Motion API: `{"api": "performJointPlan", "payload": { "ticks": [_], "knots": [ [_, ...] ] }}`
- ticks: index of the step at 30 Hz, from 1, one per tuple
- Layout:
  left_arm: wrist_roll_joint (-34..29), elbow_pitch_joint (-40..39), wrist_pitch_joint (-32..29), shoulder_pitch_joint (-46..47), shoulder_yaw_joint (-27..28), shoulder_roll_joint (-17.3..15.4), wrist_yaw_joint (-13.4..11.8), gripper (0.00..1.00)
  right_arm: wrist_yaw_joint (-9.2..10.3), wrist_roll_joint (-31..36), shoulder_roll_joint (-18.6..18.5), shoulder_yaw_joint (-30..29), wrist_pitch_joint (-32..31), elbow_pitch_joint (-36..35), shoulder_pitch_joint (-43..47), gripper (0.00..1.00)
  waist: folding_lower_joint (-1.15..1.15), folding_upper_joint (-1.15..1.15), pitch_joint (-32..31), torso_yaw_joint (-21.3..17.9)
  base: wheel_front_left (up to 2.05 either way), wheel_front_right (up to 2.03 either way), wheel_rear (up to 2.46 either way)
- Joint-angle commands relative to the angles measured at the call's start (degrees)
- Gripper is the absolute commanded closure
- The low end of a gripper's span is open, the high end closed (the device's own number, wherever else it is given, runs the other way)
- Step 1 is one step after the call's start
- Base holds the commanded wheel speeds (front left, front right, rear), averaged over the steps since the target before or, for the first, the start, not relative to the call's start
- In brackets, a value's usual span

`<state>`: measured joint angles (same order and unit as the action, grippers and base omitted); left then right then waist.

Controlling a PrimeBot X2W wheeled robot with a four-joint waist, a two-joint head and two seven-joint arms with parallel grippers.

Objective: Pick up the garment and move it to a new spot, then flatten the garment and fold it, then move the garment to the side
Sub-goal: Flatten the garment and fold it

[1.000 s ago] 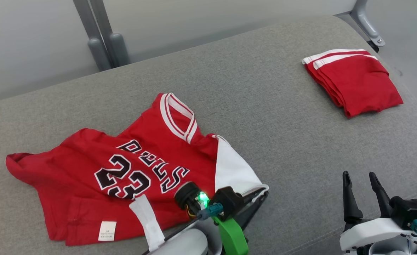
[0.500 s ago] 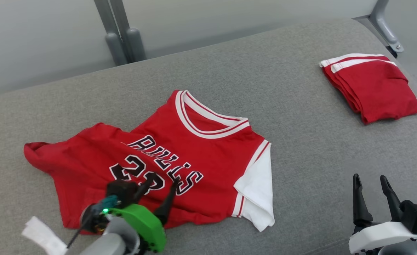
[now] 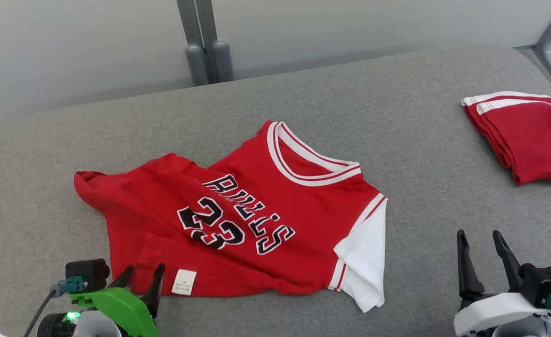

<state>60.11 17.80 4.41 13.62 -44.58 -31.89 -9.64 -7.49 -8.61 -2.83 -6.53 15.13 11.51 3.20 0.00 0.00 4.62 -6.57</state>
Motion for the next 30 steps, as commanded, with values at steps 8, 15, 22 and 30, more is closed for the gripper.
{"api": "performJointPlan", "payload": {
  "ticks": [8, 15, 22, 30],
  "knots": [
    [1.02, 0.82, -0.59, 1.07, 0.46, -0.33, 1.77, 0.0, 0.0, 0.43, -0.13, -0.01, 0.0, -0.15, 0.36, 0.0, 0.0, 0.0, 0.79, -0.47, 0.0, 0.0, 0.0],
    [0.93, 2.52, -0.71, 2.74, 0.23, 0.2, 3.55, 0.18, 0.0, 0.12, -0.13, 0.42, 0.0, 0.12, 0.16, 0.0, 0.0, 0.0, 0.97, -0.73, 0.0, 0.0, 0.0],
    [1.3, 4.39, -1.5, 3.4, -0.52, 1.01, 4.78, 1.0, 0.0, -0.02, -0.13, 0.43, 0.0, 0.37, 0.29, 0.0, 0.0, 0.0, 0.8, -0.77, 0.0, 0.0, 0.0],
    [1.38, 5.66, -1.69, 3.74, -1.39, 2.15, 6.69, 1.0, 0.0, 0.06, -0.13, -0.27, 0.0, 0.44, 0.87, 0.0, 0.0, 0.0, 0.16, 0.4, 0.0, 0.0, 0.0]
  ]
}}
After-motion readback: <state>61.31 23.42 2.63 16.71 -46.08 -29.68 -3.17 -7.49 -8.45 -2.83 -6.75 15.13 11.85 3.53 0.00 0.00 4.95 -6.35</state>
